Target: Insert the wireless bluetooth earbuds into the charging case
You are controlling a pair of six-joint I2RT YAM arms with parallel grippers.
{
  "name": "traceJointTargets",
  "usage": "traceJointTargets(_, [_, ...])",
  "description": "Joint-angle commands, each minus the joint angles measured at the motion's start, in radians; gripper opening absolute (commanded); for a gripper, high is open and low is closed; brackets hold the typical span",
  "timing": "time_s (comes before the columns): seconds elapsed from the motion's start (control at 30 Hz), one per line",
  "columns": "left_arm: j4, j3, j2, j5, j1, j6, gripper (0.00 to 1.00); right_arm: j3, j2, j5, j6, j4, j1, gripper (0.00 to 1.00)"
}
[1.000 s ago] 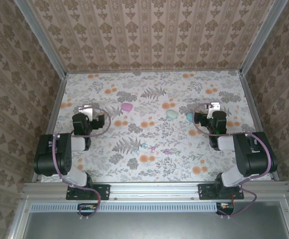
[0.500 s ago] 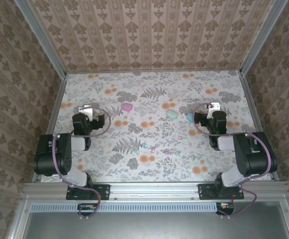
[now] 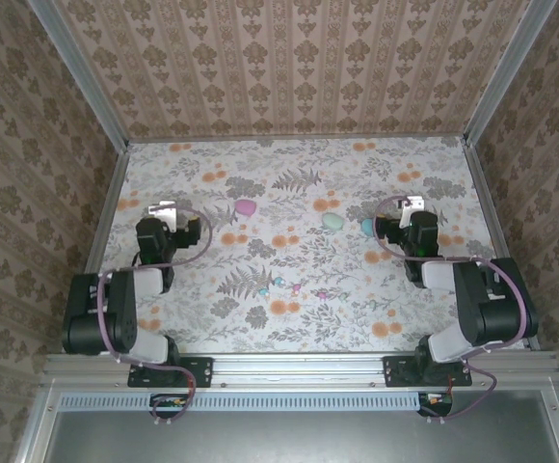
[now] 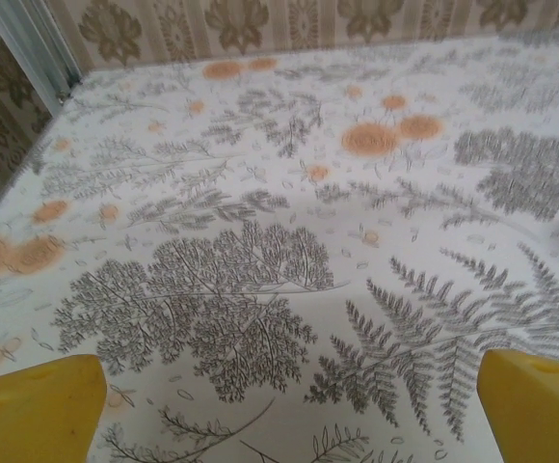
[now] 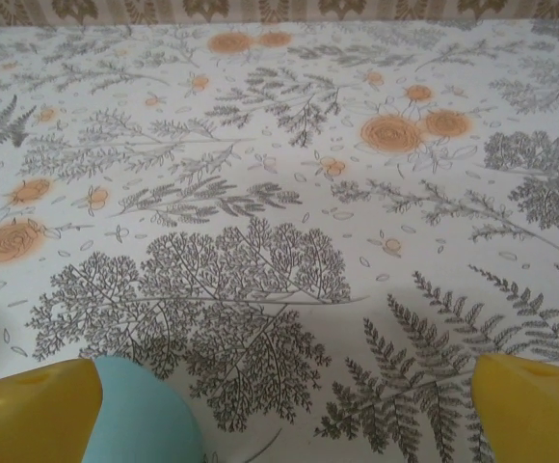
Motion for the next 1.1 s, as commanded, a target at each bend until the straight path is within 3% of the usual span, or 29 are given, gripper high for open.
traceJointTargets(0.0, [-0.234,0.072,-0.116,-0.065,0.022,-0.099,1.00,0.220,-0.072,-0.023,0.064,-0.436,0.002,1.00])
traceJointTargets(0.07, [-0.404,0.130,-0.176,-0.141,0.023,-0.174,1.00,0.328,-0.055,-0.032,0.140,-0.627,0.002,1.00])
traceJointTargets(0.17, [-0.654,0.227,-0.233,-0.240,0.028,-0.333,1.00,0.418,-0.031,-0.195,0.179,-0.760,0.002,0.99])
traceJointTargets(0.27, [-0.728,0.286,-0.248,-0.024,0.058,-0.320,1.00,0.457,-0.010,-0.404,0.222,-0.779,0.005,0.91])
traceJointTargets(0.37, [-0.743,0.325,-0.236,0.172,0.059,-0.323,1.00,0.515,0.032,-0.521,0.251,-0.835,0.017,0.84])
traceJointTargets(0.53, [-0.742,0.354,-0.190,0.319,0.032,-0.377,1.00,0.637,0.135,-0.528,0.223,-0.974,0.064,0.73])
traceJointTargets(0.67, [-0.748,0.371,-0.160,0.334,-0.025,-0.373,1.00,0.717,0.200,-0.300,0.230,-1.097,0.082,0.71])
traceJointTargets(0.73, [-0.747,0.375,-0.153,0.333,-0.058,-0.376,1.00,0.737,0.220,-0.248,0.230,-1.126,0.072,0.72])
traceJointTargets(0.83, [-0.739,0.377,-0.145,0.328,-0.094,-0.379,1.00,0.760,0.247,-0.237,0.189,-1.159,0.063,0.75])
traceJointTargets(1.0, [-0.731,0.393,-0.117,0.323,-0.149,-0.357,1.00,0.845,0.386,-0.346,0.105,-1.226,0.038,0.75])
traceJointTargets(1.07, [-0.741,0.410,-0.103,0.320,-0.163,-0.349,1.00,0.880,0.423,-0.319,0.092,-1.253,0.037,0.75])
